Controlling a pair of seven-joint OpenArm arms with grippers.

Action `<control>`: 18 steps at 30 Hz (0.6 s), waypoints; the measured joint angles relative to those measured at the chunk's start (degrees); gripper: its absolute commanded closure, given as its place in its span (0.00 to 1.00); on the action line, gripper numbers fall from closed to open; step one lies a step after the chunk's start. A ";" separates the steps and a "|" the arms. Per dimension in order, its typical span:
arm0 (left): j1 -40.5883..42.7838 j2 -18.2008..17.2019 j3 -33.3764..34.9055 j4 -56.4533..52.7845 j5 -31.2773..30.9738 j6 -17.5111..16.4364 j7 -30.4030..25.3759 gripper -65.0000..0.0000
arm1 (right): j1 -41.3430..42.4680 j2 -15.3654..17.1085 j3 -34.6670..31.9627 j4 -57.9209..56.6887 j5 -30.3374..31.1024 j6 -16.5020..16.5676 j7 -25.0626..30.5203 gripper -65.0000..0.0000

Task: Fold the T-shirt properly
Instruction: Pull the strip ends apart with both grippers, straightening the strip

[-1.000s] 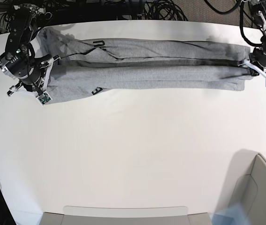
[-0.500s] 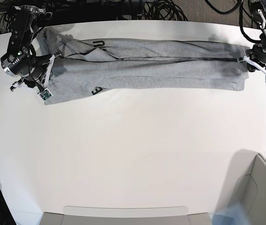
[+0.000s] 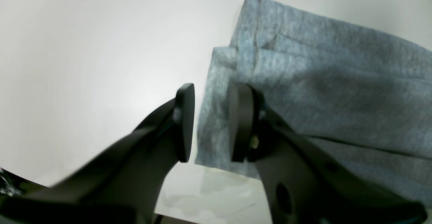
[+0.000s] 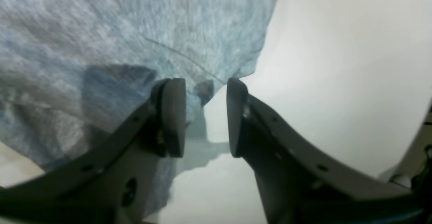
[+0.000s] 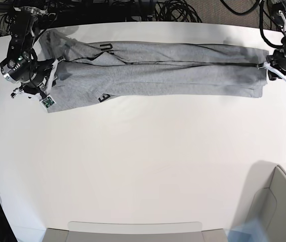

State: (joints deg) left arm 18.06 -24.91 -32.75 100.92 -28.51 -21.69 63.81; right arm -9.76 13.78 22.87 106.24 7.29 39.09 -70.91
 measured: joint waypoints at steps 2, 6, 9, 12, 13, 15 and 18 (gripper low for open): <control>0.00 -0.17 0.02 0.79 0.00 0.00 0.00 0.72 | -0.07 0.33 0.00 -0.61 -0.07 0.00 -0.02 0.68; 0.17 0.00 0.02 2.36 0.00 -0.22 0.11 0.72 | 0.07 0.31 0.00 -0.66 0.02 0.00 0.07 0.68; 0.13 -0.04 0.02 3.74 -0.17 -0.24 0.07 0.71 | 0.63 0.33 0.00 -0.66 -0.09 0.00 0.07 0.68; 0.07 -0.44 0.09 3.02 -6.60 -3.58 1.86 0.66 | 1.01 0.57 0.00 -0.66 0.04 0.00 0.22 0.68; 0.11 -1.11 0.20 2.10 -10.05 -4.33 2.64 0.66 | 1.01 0.63 0.00 -0.66 0.02 0.00 0.20 0.68; -0.09 -2.80 0.35 -0.46 -14.64 -4.50 1.92 0.66 | 0.98 0.63 0.00 -0.66 -0.13 0.00 0.17 0.68; -0.79 -5.77 0.35 -7.87 -16.13 -3.98 1.44 0.66 | 0.98 0.68 0.00 -0.66 -0.22 0.00 0.13 0.68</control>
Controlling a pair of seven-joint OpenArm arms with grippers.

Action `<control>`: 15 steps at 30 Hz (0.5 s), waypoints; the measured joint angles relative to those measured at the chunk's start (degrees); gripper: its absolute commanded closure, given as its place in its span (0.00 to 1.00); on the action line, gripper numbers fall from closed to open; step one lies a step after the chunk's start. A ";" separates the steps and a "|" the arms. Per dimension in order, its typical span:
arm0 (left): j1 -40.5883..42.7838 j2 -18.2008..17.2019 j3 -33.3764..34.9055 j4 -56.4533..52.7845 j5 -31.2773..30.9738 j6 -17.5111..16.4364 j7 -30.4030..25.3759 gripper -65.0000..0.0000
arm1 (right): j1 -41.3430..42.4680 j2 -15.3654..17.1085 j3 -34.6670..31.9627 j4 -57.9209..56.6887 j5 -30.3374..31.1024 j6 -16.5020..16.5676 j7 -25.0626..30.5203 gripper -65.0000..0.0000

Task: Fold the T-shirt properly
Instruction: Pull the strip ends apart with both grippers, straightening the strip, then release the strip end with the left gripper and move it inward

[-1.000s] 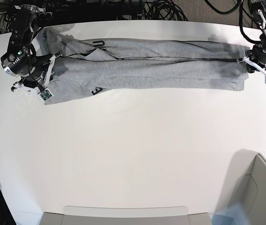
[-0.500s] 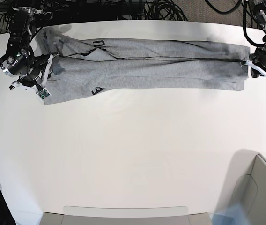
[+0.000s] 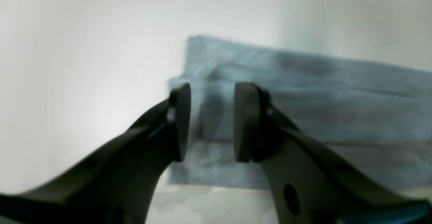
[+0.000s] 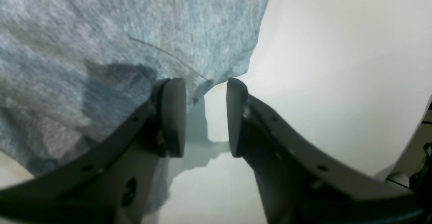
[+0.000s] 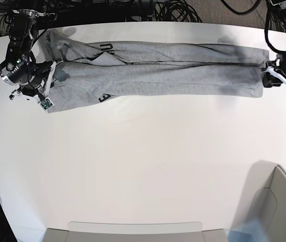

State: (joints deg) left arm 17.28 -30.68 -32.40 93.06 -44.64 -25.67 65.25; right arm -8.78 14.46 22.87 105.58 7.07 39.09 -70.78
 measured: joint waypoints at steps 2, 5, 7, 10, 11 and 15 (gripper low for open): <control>-1.09 -0.92 0.07 -4.81 1.18 0.17 -0.70 0.66 | 0.02 -0.04 -0.04 0.00 0.15 0.00 0.07 0.68; -1.40 -3.04 4.44 -8.15 0.85 0.26 -3.04 0.66 | -0.11 -0.02 -0.07 0.00 0.24 0.00 0.11 0.68; -2.21 -3.30 7.15 -8.68 0.15 0.11 -4.52 0.66 | -0.28 -0.04 -0.04 0.00 -0.39 0.00 0.02 0.68; -2.38 -2.91 8.33 -8.72 -0.44 -0.31 -4.90 0.66 | -0.11 -0.04 -0.04 0.00 0.17 0.00 0.09 0.68; -2.36 -2.93 8.33 -8.87 -0.39 -0.28 -4.92 0.66 | -0.07 -0.04 -0.04 0.00 0.20 0.00 0.09 0.68; -2.25 -3.32 8.31 -12.28 0.33 2.14 -7.43 0.66 | -0.15 -0.04 -0.04 0.00 0.13 0.00 0.07 0.68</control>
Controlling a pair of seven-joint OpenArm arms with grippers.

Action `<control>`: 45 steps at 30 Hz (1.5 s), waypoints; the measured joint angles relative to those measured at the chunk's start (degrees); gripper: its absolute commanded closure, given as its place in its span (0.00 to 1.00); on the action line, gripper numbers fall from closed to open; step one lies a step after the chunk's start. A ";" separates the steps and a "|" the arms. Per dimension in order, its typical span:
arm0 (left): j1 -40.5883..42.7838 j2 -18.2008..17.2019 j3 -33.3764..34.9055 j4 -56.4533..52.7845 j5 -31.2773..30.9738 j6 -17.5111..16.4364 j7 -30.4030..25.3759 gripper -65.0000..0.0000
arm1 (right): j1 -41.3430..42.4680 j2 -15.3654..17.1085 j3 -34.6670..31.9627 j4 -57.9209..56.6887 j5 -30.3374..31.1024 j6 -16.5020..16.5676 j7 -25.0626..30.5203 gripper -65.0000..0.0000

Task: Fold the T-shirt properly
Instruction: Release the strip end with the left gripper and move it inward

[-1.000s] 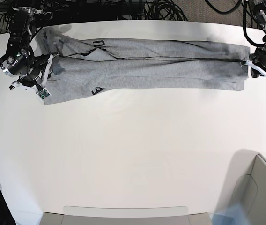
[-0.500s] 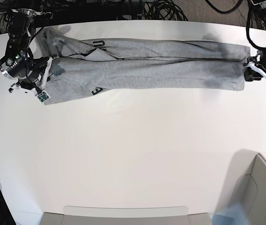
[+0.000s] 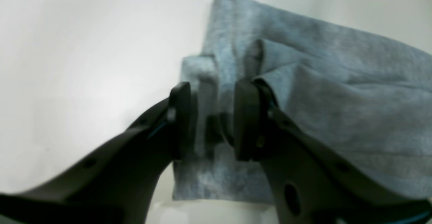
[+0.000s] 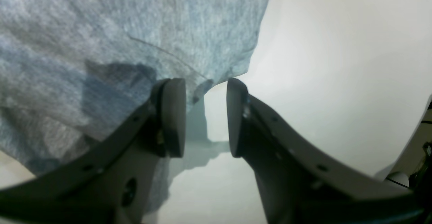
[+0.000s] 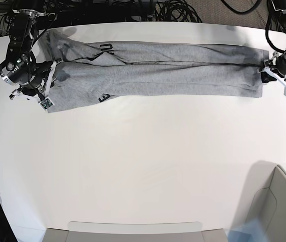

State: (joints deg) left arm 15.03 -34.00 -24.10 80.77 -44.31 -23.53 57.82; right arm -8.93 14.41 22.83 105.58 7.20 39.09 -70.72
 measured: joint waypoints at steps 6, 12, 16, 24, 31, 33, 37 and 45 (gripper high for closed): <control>-1.88 -0.55 2.25 -6.97 -1.01 1.25 -4.24 0.69 | 0.15 -0.02 -0.02 0.02 0.11 0.00 0.02 0.68; -2.64 -0.79 6.93 -7.15 -0.79 1.64 -7.10 0.68 | 0.35 0.00 0.00 0.00 0.09 0.00 0.02 0.68; -2.64 -1.09 7.56 -7.21 -0.70 -2.40 -6.91 0.75 | 0.33 0.57 -0.02 0.00 0.15 0.00 0.02 0.68; -3.28 -1.92 8.83 -10.10 -3.34 -11.52 -4.11 1.00 | 0.39 1.64 0.04 0.00 0.07 0.00 0.00 0.68; -5.81 -0.28 -2.54 -17.46 -3.61 -15.52 -4.04 1.00 | 0.37 1.57 0.04 0.00 0.13 0.00 0.02 0.68; -6.64 -0.70 -5.99 -19.74 -3.08 -15.28 -3.48 1.00 | 0.39 1.60 0.04 0.00 0.04 0.00 0.02 0.68; -6.93 -1.36 -8.07 -18.51 -0.98 -15.43 0.39 1.00 | 0.37 1.60 0.04 0.00 0.04 0.00 0.02 0.68; -6.88 -0.35 -14.95 -11.89 -3.23 -16.33 11.85 1.00 | 0.33 1.57 0.04 0.00 0.11 0.00 0.02 0.68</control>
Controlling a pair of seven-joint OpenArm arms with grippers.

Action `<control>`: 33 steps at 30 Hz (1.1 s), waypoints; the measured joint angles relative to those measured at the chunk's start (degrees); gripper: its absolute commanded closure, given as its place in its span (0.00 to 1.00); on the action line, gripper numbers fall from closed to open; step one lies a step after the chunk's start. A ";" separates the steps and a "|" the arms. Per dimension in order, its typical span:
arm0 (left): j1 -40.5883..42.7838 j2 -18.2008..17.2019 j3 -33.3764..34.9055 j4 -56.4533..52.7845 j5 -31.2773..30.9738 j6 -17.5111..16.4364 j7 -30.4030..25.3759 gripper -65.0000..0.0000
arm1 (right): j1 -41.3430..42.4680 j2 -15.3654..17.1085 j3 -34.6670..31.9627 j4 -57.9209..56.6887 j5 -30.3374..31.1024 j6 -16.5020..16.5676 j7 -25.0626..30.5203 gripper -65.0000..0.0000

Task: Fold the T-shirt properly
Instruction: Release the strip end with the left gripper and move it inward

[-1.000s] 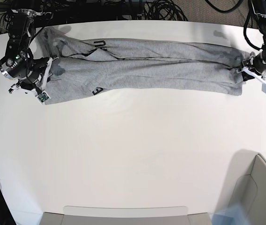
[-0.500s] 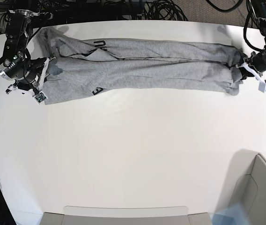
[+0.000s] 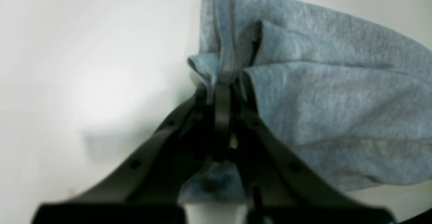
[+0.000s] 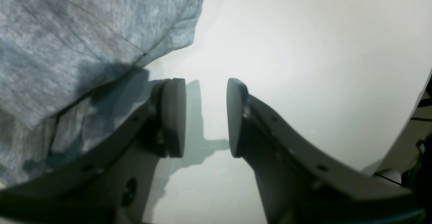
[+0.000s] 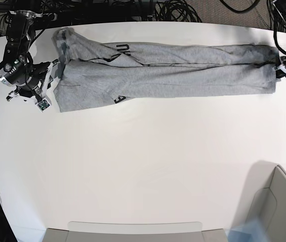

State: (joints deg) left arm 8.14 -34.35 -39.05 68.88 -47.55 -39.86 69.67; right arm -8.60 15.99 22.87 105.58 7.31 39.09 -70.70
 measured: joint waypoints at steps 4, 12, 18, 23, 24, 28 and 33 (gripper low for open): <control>0.28 -0.24 -2.32 3.26 -7.23 -0.02 3.37 1.00 | 0.00 0.00 0.00 0.00 -0.02 0.00 0.00 0.68; 2.45 1.40 -4.09 13.35 -11.63 -0.04 9.03 1.00 | -0.02 -0.17 0.02 0.00 0.00 0.00 0.00 0.68; 5.35 8.76 -3.98 30.23 -11.28 -0.04 11.17 1.00 | 0.02 -0.20 0.20 0.00 0.00 0.00 0.00 0.68; 6.62 13.62 -0.85 38.49 -12.04 -0.04 10.88 1.00 | 0.48 -0.70 0.07 0.00 -0.39 0.00 0.00 0.68; 6.75 14.45 0.52 38.45 -11.82 -0.07 11.41 1.00 | 0.48 -1.20 0.07 0.00 -0.63 0.00 -0.02 0.68; 6.67 17.77 4.37 38.69 -11.56 2.40 11.28 1.00 | 0.39 -1.73 -0.15 0.00 -0.15 0.00 0.02 0.68; 6.60 22.77 8.09 43.76 -11.30 5.86 11.13 1.00 | 0.33 -2.14 -0.07 0.00 -0.52 0.00 0.00 0.68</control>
State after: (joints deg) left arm 14.74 -11.57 -30.96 112.64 -58.85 -34.00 80.79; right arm -8.27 13.85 22.81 105.58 6.79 39.09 -70.70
